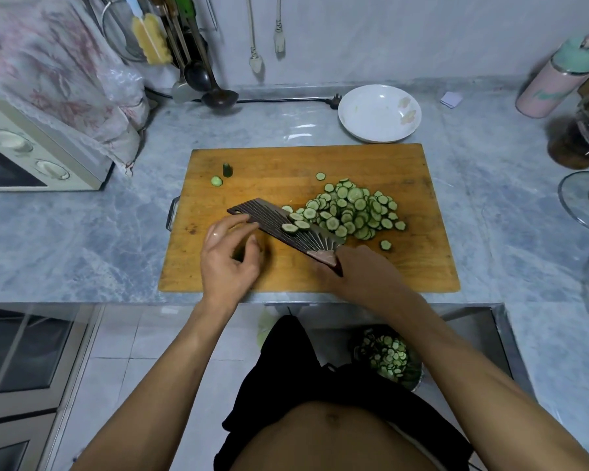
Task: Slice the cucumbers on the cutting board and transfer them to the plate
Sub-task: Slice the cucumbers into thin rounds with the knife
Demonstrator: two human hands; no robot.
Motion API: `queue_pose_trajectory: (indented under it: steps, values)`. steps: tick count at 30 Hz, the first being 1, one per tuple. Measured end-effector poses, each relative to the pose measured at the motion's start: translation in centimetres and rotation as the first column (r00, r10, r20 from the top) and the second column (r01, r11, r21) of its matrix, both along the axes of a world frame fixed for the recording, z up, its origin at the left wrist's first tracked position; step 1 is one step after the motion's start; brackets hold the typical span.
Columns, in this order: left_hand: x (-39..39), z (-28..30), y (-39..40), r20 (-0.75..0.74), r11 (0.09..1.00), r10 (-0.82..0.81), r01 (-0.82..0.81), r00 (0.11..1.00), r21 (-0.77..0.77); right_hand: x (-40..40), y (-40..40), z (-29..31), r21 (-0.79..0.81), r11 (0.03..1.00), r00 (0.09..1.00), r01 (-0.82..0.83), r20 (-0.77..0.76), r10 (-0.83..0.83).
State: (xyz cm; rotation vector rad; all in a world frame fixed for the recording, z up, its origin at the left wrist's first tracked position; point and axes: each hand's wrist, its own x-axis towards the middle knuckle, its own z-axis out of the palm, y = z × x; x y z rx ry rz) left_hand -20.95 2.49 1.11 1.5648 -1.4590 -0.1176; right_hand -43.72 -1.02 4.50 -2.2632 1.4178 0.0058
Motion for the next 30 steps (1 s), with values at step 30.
queue_pose_trajectory:
  steps: [30]
  values:
    - [-4.4, 1.9, -7.1, 0.179, 0.768, -0.482, 0.316, 0.857, 0.556, -0.6, 2.8, -0.4, -0.184, 0.983, 0.992, 0.001, -0.122, -0.024]
